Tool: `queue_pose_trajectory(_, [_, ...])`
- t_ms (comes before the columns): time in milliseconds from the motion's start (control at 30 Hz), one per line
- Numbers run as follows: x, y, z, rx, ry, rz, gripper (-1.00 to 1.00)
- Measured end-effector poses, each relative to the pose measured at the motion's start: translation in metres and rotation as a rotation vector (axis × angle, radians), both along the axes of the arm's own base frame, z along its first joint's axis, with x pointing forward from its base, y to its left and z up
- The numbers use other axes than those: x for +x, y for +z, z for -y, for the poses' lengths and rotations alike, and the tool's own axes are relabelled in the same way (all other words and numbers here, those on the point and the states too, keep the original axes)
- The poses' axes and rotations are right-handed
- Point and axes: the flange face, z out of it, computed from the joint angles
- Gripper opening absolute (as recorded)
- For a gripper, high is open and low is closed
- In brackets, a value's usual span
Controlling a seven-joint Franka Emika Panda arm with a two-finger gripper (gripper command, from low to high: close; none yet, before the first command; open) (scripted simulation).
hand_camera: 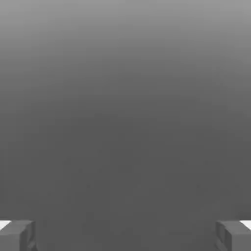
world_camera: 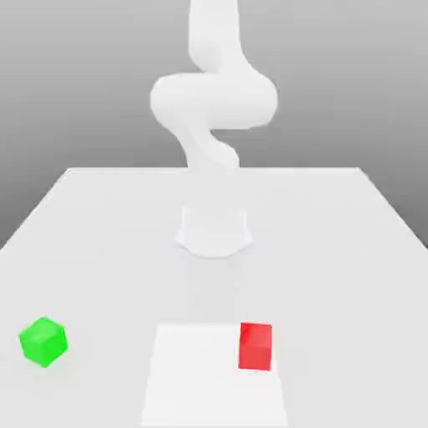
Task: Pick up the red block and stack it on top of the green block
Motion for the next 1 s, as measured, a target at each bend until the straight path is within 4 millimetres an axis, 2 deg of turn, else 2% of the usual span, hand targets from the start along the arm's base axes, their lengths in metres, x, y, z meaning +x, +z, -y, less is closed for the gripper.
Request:
queue_pose_trajectory(100, [0.028,-0.048,0.0,0.07,0.022,-0.083,0.0])
queue_pose_trajectory(233, [0.056,-0.114,-0.009,0.135,0.041,-0.196,0.0])
queue_pose_trajectory(367, [0.073,-0.183,-0.025,0.172,0.048,-0.311,0.0])
queue_pose_trajectory(467, [0.078,-0.233,-0.038,0.182,0.046,-0.396,0.0])
queue_pose_trajectory(600, [0.075,-0.298,-0.054,0.173,0.033,-0.502,0.0])
queue_pose_trajectory(767, [0.058,-0.369,-0.069,0.128,0.003,-0.615,0.0])
queue_pose_trajectory(1000, [0.022,-0.445,-0.073,0.016,-0.06,-0.72,0.0])
